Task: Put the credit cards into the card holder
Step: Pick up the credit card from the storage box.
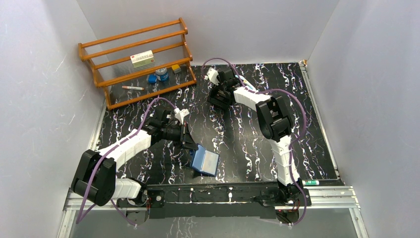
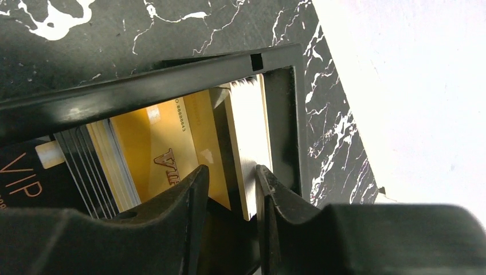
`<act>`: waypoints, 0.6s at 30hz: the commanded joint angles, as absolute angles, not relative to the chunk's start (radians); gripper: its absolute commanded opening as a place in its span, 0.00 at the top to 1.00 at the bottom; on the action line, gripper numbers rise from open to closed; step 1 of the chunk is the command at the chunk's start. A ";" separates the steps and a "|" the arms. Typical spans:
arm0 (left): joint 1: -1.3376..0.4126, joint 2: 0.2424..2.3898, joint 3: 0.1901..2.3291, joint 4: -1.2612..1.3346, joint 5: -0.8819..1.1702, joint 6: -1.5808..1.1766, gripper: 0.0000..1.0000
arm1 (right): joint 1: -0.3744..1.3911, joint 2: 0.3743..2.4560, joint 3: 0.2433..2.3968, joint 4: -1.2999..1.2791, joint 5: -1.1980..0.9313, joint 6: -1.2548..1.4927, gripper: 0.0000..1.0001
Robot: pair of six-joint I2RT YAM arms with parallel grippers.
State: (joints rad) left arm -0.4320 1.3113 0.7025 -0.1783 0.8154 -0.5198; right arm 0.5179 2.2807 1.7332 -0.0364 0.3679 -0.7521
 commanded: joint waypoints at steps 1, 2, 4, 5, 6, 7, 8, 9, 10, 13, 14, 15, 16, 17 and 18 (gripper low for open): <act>-0.435 1.269 0.709 -0.168 0.870 -0.531 1.00 | 0.512 2.264 1.740 0.046 0.393 -0.767 0.59; -0.435 1.271 0.709 -0.167 0.874 -0.531 1.00 | 0.513 2.260 1.734 0.054 0.394 -0.767 0.61; -0.434 1.274 0.711 -0.167 0.879 -0.530 1.00 | 0.512 2.257 1.735 0.060 0.397 -0.763 0.65; -0.434 1.272 0.710 -0.166 0.878 -0.531 1.00 | 0.512 2.254 1.736 0.062 0.397 -0.764 0.67; -0.434 1.269 0.709 -0.165 0.878 -0.533 1.00 | 0.512 2.252 1.738 0.064 0.395 -0.762 0.71; -0.434 1.268 0.709 -0.162 0.878 -0.534 1.00 | 0.512 2.249 1.737 0.067 0.393 -0.760 0.74; -0.434 1.265 0.707 -0.160 0.877 -0.535 1.00 | 0.512 2.247 1.737 0.071 0.393 -0.757 0.77; -0.434 1.264 0.707 -0.157 0.876 -0.537 1.00 | 0.513 2.245 1.739 0.070 0.391 -0.754 0.79; -0.434 1.266 0.708 -0.155 0.877 -0.540 1.00 | 0.513 2.242 1.745 0.066 0.390 -0.747 0.80; -0.433 1.268 0.709 -0.159 0.880 -0.538 1.00 | 0.512 2.226 1.756 0.052 0.386 -0.726 0.81; -0.433 1.265 0.710 -0.159 0.882 -0.538 1.00 | 0.512 2.222 1.758 0.050 0.384 -0.723 0.82; -0.433 1.262 0.708 -0.159 0.881 -0.540 1.00 | 0.512 2.220 1.763 0.045 0.388 -0.719 0.82; -0.433 1.258 0.707 -0.156 0.878 -0.541 1.00 | 0.512 2.222 1.775 0.032 0.392 -0.714 0.82; -0.433 1.255 0.708 -0.155 0.876 -0.542 1.00 | 0.512 2.223 1.789 0.016 0.395 -0.706 0.82; -0.432 1.254 0.708 -0.157 0.872 -0.542 1.00 | 0.510 2.224 1.800 0.001 0.396 -0.701 0.82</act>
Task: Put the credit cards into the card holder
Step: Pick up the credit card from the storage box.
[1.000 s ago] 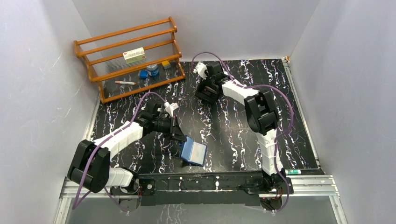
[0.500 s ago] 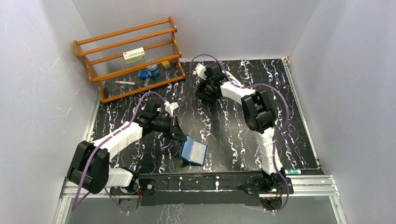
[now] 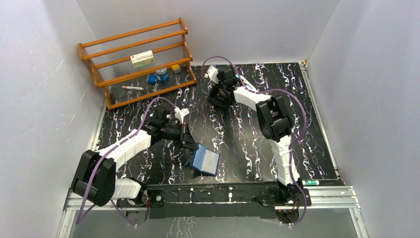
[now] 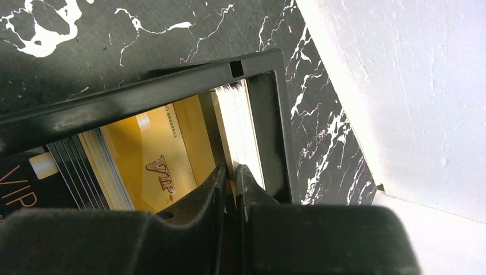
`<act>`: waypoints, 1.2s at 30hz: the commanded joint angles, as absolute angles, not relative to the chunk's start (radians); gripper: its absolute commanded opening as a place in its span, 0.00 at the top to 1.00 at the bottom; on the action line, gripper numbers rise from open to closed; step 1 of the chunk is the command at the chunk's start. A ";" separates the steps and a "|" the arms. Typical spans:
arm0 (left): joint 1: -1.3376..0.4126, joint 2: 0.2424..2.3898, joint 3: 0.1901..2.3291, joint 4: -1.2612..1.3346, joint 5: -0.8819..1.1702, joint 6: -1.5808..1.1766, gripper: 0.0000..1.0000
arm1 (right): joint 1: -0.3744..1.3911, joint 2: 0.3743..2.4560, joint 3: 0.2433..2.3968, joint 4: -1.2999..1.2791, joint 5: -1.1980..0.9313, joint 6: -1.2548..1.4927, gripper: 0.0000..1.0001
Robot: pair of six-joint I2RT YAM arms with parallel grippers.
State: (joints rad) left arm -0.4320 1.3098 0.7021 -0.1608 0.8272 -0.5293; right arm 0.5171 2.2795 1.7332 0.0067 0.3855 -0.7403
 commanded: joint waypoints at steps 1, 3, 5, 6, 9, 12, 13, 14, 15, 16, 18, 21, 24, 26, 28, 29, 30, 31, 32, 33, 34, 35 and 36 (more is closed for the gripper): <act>-0.433 1.253 0.709 -0.159 0.871 -0.541 1.00 | 0.509 2.223 1.805 -0.007 0.394 -0.697 0.82; -0.433 1.252 0.709 -0.158 0.874 -0.541 1.00 | 0.506 2.219 1.812 -0.013 0.391 -0.692 0.81; -0.433 1.253 0.709 -0.158 0.873 -0.541 1.00 | 0.506 2.218 1.822 -0.021 0.388 -0.689 0.81; -0.433 1.252 0.710 -0.158 0.872 -0.543 1.00 | 0.505 2.218 1.828 -0.028 0.387 -0.686 0.81; -0.432 1.250 0.708 -0.156 0.871 -0.546 1.00 | 0.502 2.218 1.844 -0.045 0.385 -0.683 0.81; -0.432 1.248 0.708 -0.156 0.867 -0.546 1.00 | 0.497 2.217 1.849 -0.058 0.386 -0.677 0.82; -0.432 1.247 0.707 -0.157 0.866 -0.545 1.00 | 0.496 2.214 1.849 -0.062 0.387 -0.676 0.82; -0.433 1.248 0.707 -0.158 0.865 -0.546 1.00 | 0.494 2.212 1.849 -0.064 0.385 -0.673 0.82; -0.433 1.247 0.707 -0.158 0.864 -0.546 1.00 | 0.493 2.211 1.848 -0.064 0.384 -0.671 0.82; -0.433 1.248 0.706 -0.158 0.864 -0.546 1.00 | 0.492 2.208 1.846 -0.065 0.382 -0.670 0.81; -0.433 1.250 0.707 -0.158 0.863 -0.546 1.00 | 0.491 2.207 1.845 -0.066 0.381 -0.667 0.81; -0.433 1.252 0.708 -0.157 0.862 -0.546 1.00 | 0.487 2.210 1.849 -0.073 0.373 -0.666 0.79; -0.433 1.252 0.707 -0.159 0.862 -0.546 1.00 | 0.486 2.214 1.860 -0.092 0.356 -0.665 0.81; -0.433 1.250 0.708 -0.161 0.859 -0.545 1.00 | 0.485 2.217 1.871 -0.102 0.345 -0.661 0.83; -0.433 1.252 0.708 -0.160 0.859 -0.546 1.00 | 0.485 2.220 1.885 -0.117 0.338 -0.655 0.84; -0.432 1.253 0.709 -0.160 0.859 -0.546 1.00 | 0.484 2.222 1.894 -0.125 0.337 -0.651 0.84; -0.431 1.253 0.710 -0.160 0.859 -0.545 1.00 | 0.484 2.223 1.903 -0.130 0.337 -0.647 0.83; -0.431 1.255 0.711 -0.160 0.859 -0.544 1.00 | 0.484 2.223 1.908 -0.132 0.338 -0.645 0.81; -0.431 1.255 0.711 -0.160 0.859 -0.544 1.00 | 0.484 2.223 1.913 -0.134 0.338 -0.644 0.80; -0.431 1.255 0.711 -0.160 0.859 -0.544 1.00 | 0.482 2.224 1.920 -0.139 0.336 -0.644 0.80; -0.431 1.256 0.710 -0.162 0.859 -0.545 1.00 | 0.482 2.228 1.928 -0.147 0.335 -0.646 0.80; -0.431 1.257 0.711 -0.162 0.859 -0.545 1.00 | 0.481 2.233 1.940 -0.158 0.334 -0.647 0.80; -0.431 1.257 0.710 -0.163 0.859 -0.545 1.00 | 0.479 2.238 1.951 -0.169 0.331 -0.647 0.80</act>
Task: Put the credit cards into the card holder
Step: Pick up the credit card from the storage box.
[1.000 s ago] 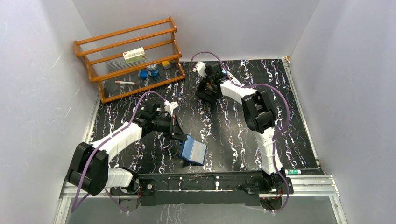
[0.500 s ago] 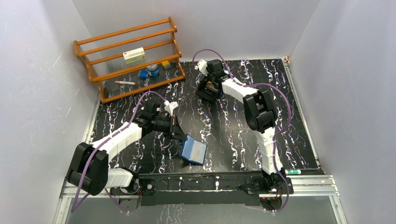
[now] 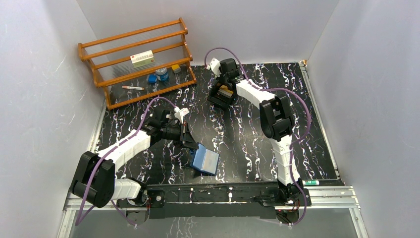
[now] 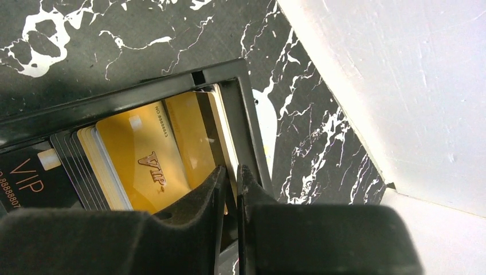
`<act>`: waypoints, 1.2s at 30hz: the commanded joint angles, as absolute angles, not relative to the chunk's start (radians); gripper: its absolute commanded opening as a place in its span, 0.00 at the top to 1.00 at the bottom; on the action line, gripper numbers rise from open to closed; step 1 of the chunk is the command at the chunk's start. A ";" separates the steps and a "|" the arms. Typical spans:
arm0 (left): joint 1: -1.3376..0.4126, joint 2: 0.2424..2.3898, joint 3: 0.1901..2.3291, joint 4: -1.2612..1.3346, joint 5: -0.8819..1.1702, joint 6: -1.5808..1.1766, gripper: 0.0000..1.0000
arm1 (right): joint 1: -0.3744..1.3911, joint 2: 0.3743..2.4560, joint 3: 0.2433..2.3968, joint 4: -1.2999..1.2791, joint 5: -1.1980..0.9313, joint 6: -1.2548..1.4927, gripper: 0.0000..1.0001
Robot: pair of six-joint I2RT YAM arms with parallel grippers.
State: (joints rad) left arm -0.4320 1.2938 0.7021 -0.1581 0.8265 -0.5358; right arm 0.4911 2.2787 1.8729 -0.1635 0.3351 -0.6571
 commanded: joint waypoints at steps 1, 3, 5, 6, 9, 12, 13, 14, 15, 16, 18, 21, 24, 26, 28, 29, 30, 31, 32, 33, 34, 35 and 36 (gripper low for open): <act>-0.431 1.256 0.710 -0.161 0.861 -0.545 1.00 | 0.479 2.241 1.961 -0.175 0.328 -0.646 0.80; -0.430 1.258 0.711 -0.159 0.862 -0.546 1.00 | 0.477 2.241 1.964 -0.179 0.317 -0.645 0.84; -0.431 1.258 0.713 -0.162 0.860 -0.543 1.00 | 0.476 2.243 1.970 -0.187 0.304 -0.641 0.93; -0.430 1.259 0.712 -0.163 0.859 -0.544 1.00 | 0.476 2.245 1.975 -0.193 0.299 -0.639 0.97; -0.428 1.258 0.709 -0.161 0.853 -0.547 1.00 | 0.477 2.244 1.989 -0.218 0.283 -0.620 1.00; -0.429 1.260 0.709 -0.161 0.834 -0.553 1.00 | 0.476 2.222 1.993 -0.293 0.203 -0.587 1.00; -0.429 1.262 0.710 -0.161 0.832 -0.555 1.00 | 0.476 2.212 1.988 -0.308 0.190 -0.569 1.00; -0.428 1.264 0.710 -0.161 0.829 -0.556 1.00 | 0.477 2.202 1.983 -0.323 0.186 -0.553 1.00; -0.427 1.265 0.712 -0.161 0.825 -0.557 1.00 | 0.476 2.190 1.978 -0.332 0.183 -0.533 1.00; -0.427 1.266 0.712 -0.164 0.820 -0.558 1.00 | 0.476 2.176 1.967 -0.333 0.180 -0.513 1.00; -0.426 1.265 0.716 -0.174 0.804 -0.561 1.00 | 0.476 2.144 1.941 -0.330 0.180 -0.484 1.00; -0.426 1.252 0.713 -0.168 0.768 -0.595 1.00 | 0.477 2.093 1.921 -0.339 0.160 -0.424 1.00; -0.426 1.239 0.687 -0.074 0.784 -0.701 1.00 | 0.478 2.020 1.897 -0.345 0.134 -0.338 1.00; -0.426 1.238 0.661 0.030 0.807 -0.783 1.00 | 0.488 1.965 1.864 -0.342 0.114 -0.284 1.00; -0.426 1.248 0.649 0.107 0.815 -0.840 1.00 | 0.500 1.893 1.802 -0.321 0.098 -0.223 1.00; -0.426 1.254 0.645 0.149 0.818 -0.864 1.00 | 0.503 1.854 1.763 -0.301 0.089 -0.183 1.00; -0.426 1.260 0.633 0.192 0.821 -0.896 1.00 | 0.504 1.815 1.719 -0.280 0.078 -0.126 1.00; -0.426 1.265 0.621 0.245 0.821 -0.928 1.00 | 0.505 1.777 1.681 -0.270 0.072 -0.059 1.00; -0.426 1.271 0.607 0.296 0.815 -0.956 1.00 | 0.505 1.737 1.639 -0.262 0.043 -0.001 1.00; -0.426 1.281 0.590 0.344 0.805 -0.983 1.00 | 0.507 1.691 1.598 -0.251 0.014 0.067 1.00; -0.426 1.291 0.574 0.387 0.792 -1.006 1.00 | 0.512 1.653 1.534 -0.236 -0.002 0.119 1.00; -0.426 1.303 0.552 0.432 0.781 -1.033 1.00 | 0.516 1.613 1.482 -0.221 -0.012 0.173 1.00; -0.426 1.322 0.527 0.501 0.765 -1.054 1.00 | 0.521 1.573 1.428 -0.204 -0.032 0.224 1.00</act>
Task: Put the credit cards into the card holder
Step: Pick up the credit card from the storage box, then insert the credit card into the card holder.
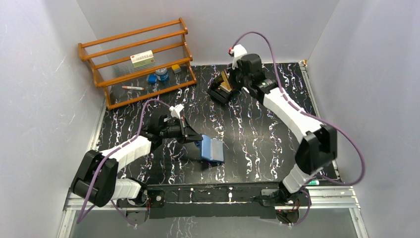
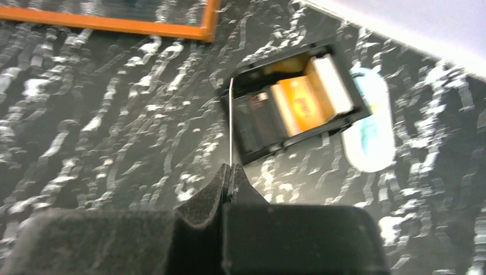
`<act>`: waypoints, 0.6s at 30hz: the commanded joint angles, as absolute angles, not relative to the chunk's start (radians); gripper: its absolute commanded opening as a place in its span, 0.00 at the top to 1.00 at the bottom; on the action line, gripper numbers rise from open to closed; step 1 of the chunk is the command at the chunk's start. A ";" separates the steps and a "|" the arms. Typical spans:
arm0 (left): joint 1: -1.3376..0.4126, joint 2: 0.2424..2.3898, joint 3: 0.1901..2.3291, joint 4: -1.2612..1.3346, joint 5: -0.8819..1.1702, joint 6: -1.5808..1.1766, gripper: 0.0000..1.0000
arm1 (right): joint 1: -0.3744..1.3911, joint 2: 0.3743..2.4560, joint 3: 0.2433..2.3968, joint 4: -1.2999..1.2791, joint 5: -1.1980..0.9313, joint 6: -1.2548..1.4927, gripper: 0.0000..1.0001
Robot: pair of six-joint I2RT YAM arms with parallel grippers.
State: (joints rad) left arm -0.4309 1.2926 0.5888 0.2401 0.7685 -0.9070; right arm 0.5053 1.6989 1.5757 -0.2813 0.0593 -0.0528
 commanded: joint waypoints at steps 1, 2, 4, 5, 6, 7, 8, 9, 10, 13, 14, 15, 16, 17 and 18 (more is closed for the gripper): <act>-0.426 1.337 0.501 0.541 0.751 -1.086 1.00 | 0.526 1.532 1.375 -0.185 -0.059 0.268 1.00; -0.427 1.352 0.474 0.579 0.737 -1.109 1.00 | 0.529 1.491 1.319 -0.164 -0.082 0.315 1.00; -0.426 1.389 0.426 0.639 0.721 -1.132 1.00 | 0.535 1.413 1.211 -0.131 -0.122 0.397 1.00; -0.426 1.409 0.413 0.647 0.715 -1.133 1.00 | 0.541 1.379 1.159 -0.118 -0.141 0.434 1.00; -0.426 1.443 0.395 0.641 0.710 -1.115 0.96 | 0.554 1.296 1.045 -0.075 -0.204 0.530 1.00; -0.426 1.455 0.392 0.633 0.708 -1.103 0.94 | 0.558 1.271 0.981 -0.056 -0.226 0.570 1.00; -0.426 1.461 0.393 0.618 0.704 -1.088 0.92 | 0.565 1.249 0.932 -0.028 -0.247 0.607 1.00; -0.426 1.466 0.398 0.573 0.697 -1.061 0.89 | 0.574 1.230 0.886 -0.003 -0.258 0.648 1.00; -0.426 1.466 0.406 0.531 0.690 -1.037 0.86 | 0.583 1.216 0.846 0.017 -0.263 0.685 1.00; -0.426 1.434 0.428 0.414 0.655 -0.975 0.76 | 0.611 1.190 0.759 0.044 -0.263 0.757 1.00; -0.426 1.418 0.432 0.372 0.641 -0.956 0.74 | 0.620 1.181 0.734 0.059 -0.264 0.775 1.00; -0.427 1.403 0.439 0.326 0.621 -0.932 0.72 | 0.630 1.172 0.709 0.077 -0.264 0.797 1.00; -0.427 1.389 0.455 0.276 0.599 -0.906 0.71 | 0.643 1.164 0.686 0.095 -0.263 0.813 1.00; -0.427 1.376 0.465 0.230 0.580 -0.878 0.70 | 0.654 1.157 0.665 0.110 -0.258 0.827 1.00; -0.427 1.373 0.471 0.191 0.566 -0.856 0.69 | 0.666 1.151 0.648 0.119 -0.252 0.841 1.00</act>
